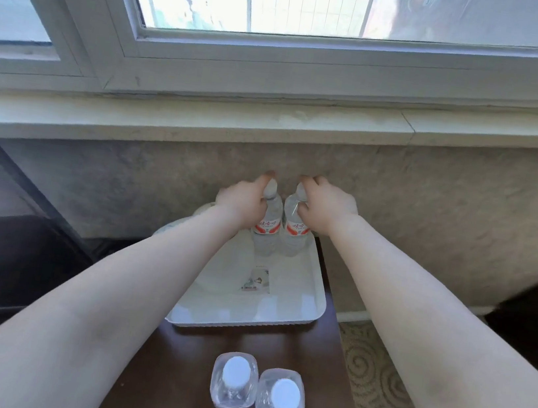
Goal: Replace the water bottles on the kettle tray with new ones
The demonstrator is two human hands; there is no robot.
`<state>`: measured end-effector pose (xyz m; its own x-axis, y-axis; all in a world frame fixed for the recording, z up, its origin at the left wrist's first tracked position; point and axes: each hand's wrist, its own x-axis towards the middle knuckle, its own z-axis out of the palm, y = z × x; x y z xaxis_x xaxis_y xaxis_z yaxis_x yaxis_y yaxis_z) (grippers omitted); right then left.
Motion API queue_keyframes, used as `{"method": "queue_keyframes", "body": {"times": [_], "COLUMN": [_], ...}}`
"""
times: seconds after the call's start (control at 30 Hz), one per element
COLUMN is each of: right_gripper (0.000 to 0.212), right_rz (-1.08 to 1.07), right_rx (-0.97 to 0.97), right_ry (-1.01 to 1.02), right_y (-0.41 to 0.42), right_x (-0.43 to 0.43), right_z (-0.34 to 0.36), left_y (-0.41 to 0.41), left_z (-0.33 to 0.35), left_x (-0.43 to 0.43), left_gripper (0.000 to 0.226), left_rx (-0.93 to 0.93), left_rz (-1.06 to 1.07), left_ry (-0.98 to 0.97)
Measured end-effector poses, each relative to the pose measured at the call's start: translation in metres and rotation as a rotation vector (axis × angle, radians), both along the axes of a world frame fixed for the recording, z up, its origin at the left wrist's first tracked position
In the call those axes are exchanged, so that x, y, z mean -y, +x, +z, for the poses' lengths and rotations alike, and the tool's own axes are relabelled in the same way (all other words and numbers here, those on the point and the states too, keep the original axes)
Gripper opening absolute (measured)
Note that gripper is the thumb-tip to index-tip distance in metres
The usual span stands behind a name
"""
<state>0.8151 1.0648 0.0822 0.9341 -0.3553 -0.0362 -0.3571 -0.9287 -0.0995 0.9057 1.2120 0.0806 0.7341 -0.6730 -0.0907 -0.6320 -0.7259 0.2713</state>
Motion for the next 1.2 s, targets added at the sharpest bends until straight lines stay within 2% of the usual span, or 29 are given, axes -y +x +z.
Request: {"method": "queue_keyframes", "body": {"times": [0.2,0.63,1.2], "right_gripper": [0.041,0.035,0.033], "right_rz": [-0.022,-0.124,-0.066], "right_rx": [0.027,0.105,0.152], "right_ry": [-0.106,-0.105,-0.094], "right_y": [-0.015,-0.059,-0.151], "right_x": [-0.018,-0.084,-0.126], "right_z": [0.027,0.077,0.108], "left_y": [-0.012,-0.044,-0.146], "left_z": [0.021,0.06,0.08], "left_x": [-0.018,-0.089,-0.152], "left_gripper": [0.045,0.038,0.034], "left_rx": [0.119,0.19,0.19], "left_rz": [0.052,0.033,0.189], "left_ry": [-0.052,-0.096,-0.045]}}
